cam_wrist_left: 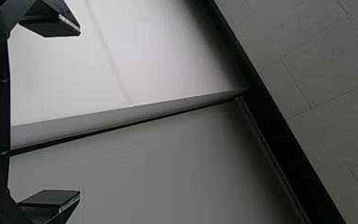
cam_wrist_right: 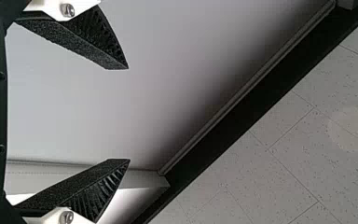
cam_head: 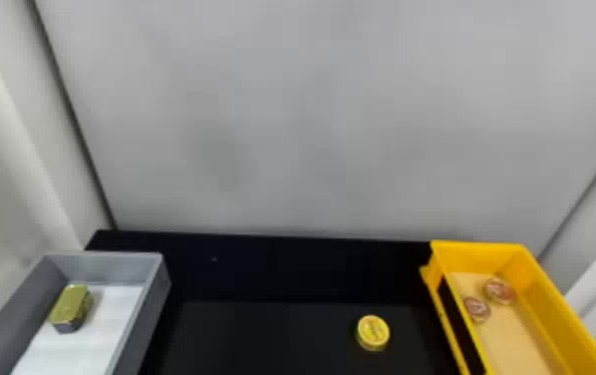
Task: Pick up the round yellow can and place it in the yellow rectangular box
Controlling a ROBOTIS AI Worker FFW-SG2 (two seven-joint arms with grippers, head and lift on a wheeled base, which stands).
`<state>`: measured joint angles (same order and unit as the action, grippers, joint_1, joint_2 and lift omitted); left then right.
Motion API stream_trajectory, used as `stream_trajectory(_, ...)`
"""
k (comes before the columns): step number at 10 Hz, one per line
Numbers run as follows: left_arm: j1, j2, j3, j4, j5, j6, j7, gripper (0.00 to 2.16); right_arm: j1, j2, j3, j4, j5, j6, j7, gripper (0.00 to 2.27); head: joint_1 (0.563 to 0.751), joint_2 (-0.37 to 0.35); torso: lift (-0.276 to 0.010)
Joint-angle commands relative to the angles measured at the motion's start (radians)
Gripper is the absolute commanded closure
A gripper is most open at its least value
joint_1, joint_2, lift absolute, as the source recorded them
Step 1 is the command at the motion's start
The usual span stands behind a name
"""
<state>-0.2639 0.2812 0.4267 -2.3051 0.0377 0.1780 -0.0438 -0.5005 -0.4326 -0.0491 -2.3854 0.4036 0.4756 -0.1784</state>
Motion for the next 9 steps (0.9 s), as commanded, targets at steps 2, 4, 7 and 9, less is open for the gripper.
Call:
stream_trajectory(2,0.003,0.001,-0.003,-0.002,0.001,0.006,0.005,0.06,0.000,0.000,0.002,-0.001,0.000,0.000,0.004,0.06,0.583,-0.078,-0.009)
stream_trajectory(4,0.003,0.003,-0.002,-0.002,0.001,0.005,0.002,0.06,-0.004,0.000,0.002,0.000,-0.003,0.002,0.004,0.06,0.583,-0.078,-0.009)
stream_trajectory(7,0.003,0.001,0.000,-0.003,0.002,0.005,0.001,0.06,-0.004,0.002,0.002,0.000,-0.011,0.012,0.004,0.06,0.583,-0.078,-0.009)
stream_trajectory(9,0.003,0.001,-0.002,-0.003,0.002,0.005,-0.001,0.06,-0.010,0.009,0.005,-0.001,-0.095,0.115,-0.024,0.05,0.583,-0.078,-0.009)
